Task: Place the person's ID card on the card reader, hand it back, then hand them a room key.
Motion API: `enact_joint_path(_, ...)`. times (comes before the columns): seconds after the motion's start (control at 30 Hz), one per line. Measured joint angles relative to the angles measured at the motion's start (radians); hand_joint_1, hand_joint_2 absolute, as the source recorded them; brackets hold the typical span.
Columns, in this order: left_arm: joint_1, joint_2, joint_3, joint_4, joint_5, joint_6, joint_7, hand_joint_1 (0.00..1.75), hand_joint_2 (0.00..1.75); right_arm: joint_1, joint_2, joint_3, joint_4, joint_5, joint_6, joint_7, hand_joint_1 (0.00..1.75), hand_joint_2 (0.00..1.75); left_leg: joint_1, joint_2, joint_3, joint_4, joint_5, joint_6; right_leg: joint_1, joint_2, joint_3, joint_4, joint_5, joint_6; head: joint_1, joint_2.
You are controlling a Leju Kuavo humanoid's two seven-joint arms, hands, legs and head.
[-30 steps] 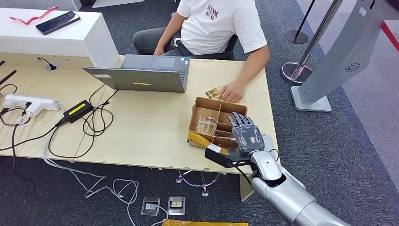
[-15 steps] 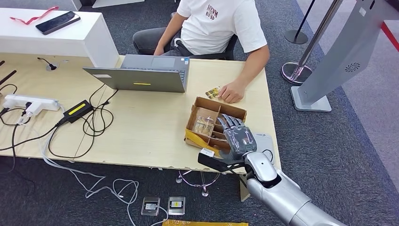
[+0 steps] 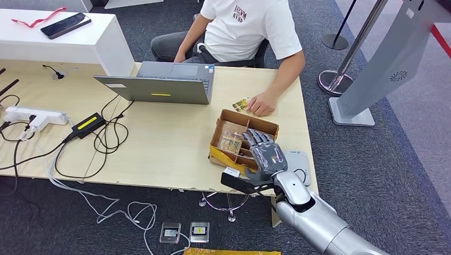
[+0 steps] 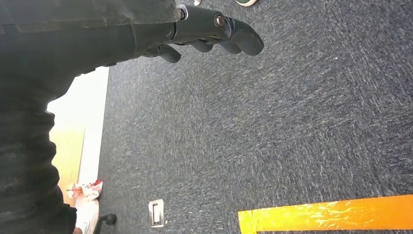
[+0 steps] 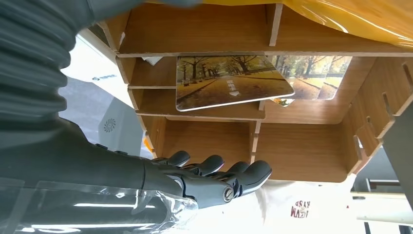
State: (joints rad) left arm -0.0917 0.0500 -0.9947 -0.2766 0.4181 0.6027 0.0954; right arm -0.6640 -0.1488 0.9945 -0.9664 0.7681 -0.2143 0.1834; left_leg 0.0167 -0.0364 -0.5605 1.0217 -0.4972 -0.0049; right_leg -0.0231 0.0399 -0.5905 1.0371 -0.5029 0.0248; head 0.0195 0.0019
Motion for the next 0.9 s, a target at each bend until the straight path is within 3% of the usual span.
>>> enact_joint_path(0.07,0.0,0.0,0.0,0.0,0.0,0.0,0.0,0.0,1.75,0.0,0.0,0.0,0.002,0.0,0.0,0.002,1.75,1.75,0.0,0.0,0.0,0.0,0.0,0.0,0.0,0.0,0.0,0.0,0.0,0.0,0.0,0.0)
enact_joint_path(0.9,0.0,0.0,-0.023,0.0,0.002,-0.002,0.0,0.0,1.75,-0.002,0.0,0.0,0.006,-0.009,0.007,0.02,1.75,1.75,0.0,0.0,0.0,0.0,0.0,0.0,0.0,0.0,0.0,0.0,0.0,0.0,0.0,0.0)
